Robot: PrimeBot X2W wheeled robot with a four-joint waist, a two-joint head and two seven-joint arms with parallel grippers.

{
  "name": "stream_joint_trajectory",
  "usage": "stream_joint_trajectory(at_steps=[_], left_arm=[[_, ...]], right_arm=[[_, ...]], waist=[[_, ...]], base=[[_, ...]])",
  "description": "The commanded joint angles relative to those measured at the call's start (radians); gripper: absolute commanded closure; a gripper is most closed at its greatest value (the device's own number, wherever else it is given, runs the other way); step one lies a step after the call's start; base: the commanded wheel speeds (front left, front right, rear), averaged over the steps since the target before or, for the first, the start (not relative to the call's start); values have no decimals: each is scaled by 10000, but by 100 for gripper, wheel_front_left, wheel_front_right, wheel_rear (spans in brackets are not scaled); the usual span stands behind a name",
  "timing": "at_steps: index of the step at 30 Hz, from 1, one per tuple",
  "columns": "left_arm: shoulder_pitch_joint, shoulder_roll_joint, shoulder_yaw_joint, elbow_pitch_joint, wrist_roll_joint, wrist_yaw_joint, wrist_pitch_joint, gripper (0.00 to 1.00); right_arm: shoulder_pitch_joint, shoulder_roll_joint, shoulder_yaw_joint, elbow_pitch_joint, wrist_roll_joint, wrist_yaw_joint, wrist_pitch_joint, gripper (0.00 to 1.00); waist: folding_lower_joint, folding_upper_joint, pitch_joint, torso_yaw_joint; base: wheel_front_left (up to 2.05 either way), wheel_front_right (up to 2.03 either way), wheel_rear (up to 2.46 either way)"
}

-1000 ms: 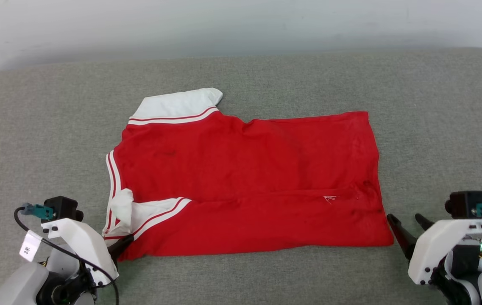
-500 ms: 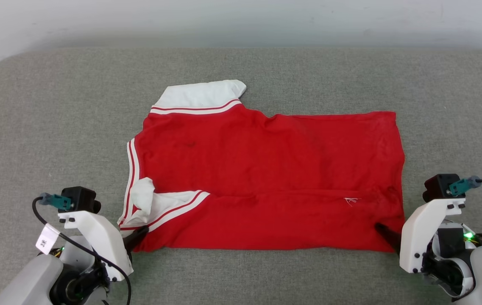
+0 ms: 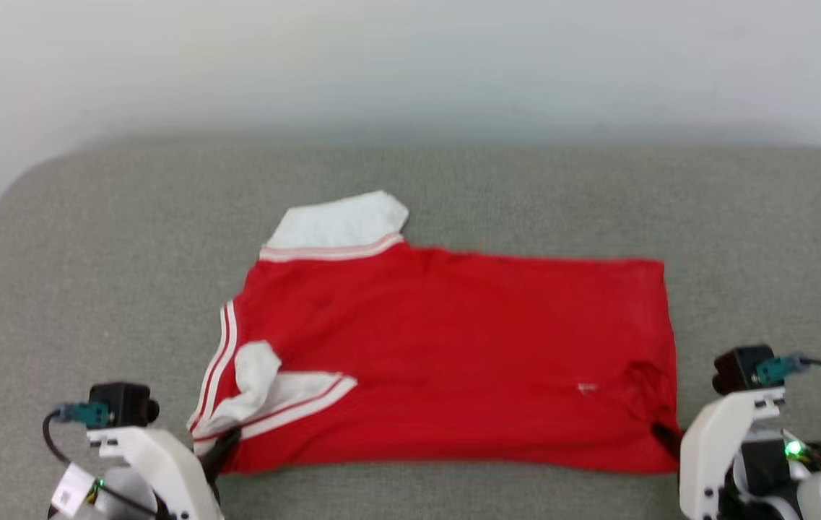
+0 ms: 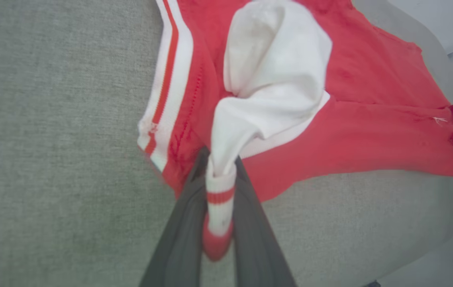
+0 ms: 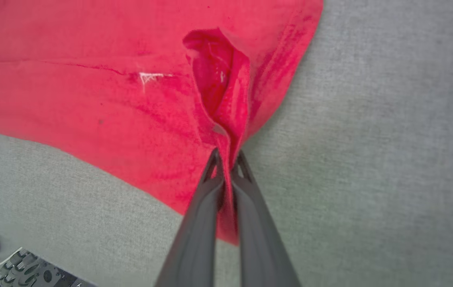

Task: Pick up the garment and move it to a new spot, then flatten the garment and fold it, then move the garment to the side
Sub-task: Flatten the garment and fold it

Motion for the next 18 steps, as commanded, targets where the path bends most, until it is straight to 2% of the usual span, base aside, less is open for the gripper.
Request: stream_joint_trajectory(at_steps=[1,8,10,14,15,16,17,18], left_arm=[[490,137,58,-277,-70,244,-103,100],[2055,514,46,-1384,-420,1081,105,100],[2352,450,-77,-1446,-514,1171,188,100],[2494,101,-277,-1160,-527,1083,99,100],[2423,-47,-314,-995,-538,1011,19,100],[2423,-47,-314,-995,-538,1011,19,100],[2300,-150,-340,-858,-463,955,-74,85],[2191,-243,-376,-691,-411,883,-147,35]], right_arm=[[496,-116,-81,-287,39,-7,28,100],[2152,17,-566,-1428,0,-9,390,100],[2571,163,-746,-1554,-23,-7,501,100],[3165,494,-1002,-1443,-157,-7,391,100],[3250,574,-1042,-1353,-165,-7,281,91],[3250,574,-1042,-1353,-165,-7,281,91],[3313,663,-1061,-1242,-124,-7,179,57],[3334,717,-1071,-1178,-101,-5,11,0]], waist=[[-1,-1,-630,-46],[-1,-1,-1059,12],[-1,-1,-1069,17],[-1,-1,-1016,28],[-1,-1,-993,29],[-1,-1,-993,29],[-1,-1,-976,23],[-1,-1,-963,19]], base=[[0,0,0],[0,0,0],[0,0,0],[0,0,0],[0,0,0],[0,0,0],[0,0,0],[0,0,0]])
